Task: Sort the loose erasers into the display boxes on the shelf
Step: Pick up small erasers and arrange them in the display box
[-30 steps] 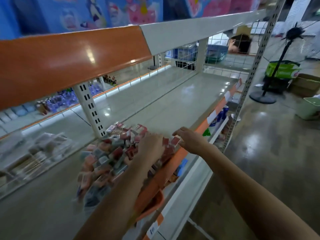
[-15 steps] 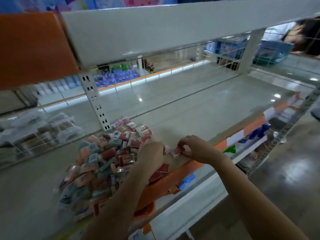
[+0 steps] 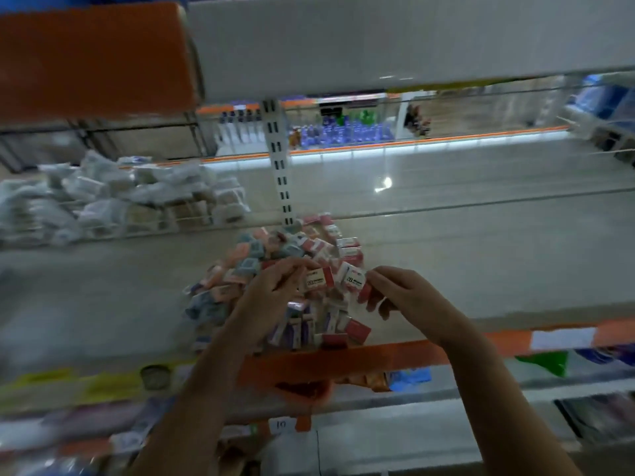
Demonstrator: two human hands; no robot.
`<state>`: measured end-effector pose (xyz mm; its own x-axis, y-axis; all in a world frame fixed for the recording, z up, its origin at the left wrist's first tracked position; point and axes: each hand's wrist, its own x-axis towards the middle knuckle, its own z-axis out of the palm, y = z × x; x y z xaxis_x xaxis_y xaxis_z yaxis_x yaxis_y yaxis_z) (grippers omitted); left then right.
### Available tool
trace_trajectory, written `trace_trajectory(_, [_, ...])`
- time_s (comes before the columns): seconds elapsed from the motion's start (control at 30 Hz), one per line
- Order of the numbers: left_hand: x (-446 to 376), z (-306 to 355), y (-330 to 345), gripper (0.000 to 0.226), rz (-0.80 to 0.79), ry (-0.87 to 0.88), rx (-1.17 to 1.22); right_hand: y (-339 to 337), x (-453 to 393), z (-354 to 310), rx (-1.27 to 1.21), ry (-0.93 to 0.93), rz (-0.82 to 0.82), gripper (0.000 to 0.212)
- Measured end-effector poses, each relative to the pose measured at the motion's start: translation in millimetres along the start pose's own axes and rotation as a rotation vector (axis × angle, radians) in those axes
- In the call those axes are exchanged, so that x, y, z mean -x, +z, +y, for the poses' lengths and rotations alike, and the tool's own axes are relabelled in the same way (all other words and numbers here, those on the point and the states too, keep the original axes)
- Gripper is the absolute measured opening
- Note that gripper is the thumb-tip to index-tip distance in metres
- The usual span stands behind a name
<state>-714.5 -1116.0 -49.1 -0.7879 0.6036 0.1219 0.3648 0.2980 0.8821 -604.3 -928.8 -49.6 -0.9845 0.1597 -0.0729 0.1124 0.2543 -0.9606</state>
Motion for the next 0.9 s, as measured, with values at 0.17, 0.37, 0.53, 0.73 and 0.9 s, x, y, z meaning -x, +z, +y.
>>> trace_trajectory(0.17, [41, -16, -53, 0.028, 0.101, -0.117, 0.176, 53, -20, -24, -0.067, -0.03, -0.109, 0.017])
trace_trajectory(0.37, [101, -39, -130, 0.024, 0.129, -0.235, 0.188, 142, -34, -56, -0.126, -0.112, -0.201, 0.024])
trace_trajectory(0.53, [166, -62, -208, 0.022, 0.17, -0.268, 0.198, 241, -44, -84, -0.187, -0.119, -0.35, 0.015])
trace_trajectory(0.73, [236, -97, -302, 0.028, 0.252, -0.218, 0.062, 366, -56, -107, 0.089, -0.27, -0.42, 0.033])
trace_trajectory(0.9, [275, -135, -369, 0.031, 0.328, -0.285, -0.041, 446, -72, -131, 0.143, -0.281, -0.473, 0.036])
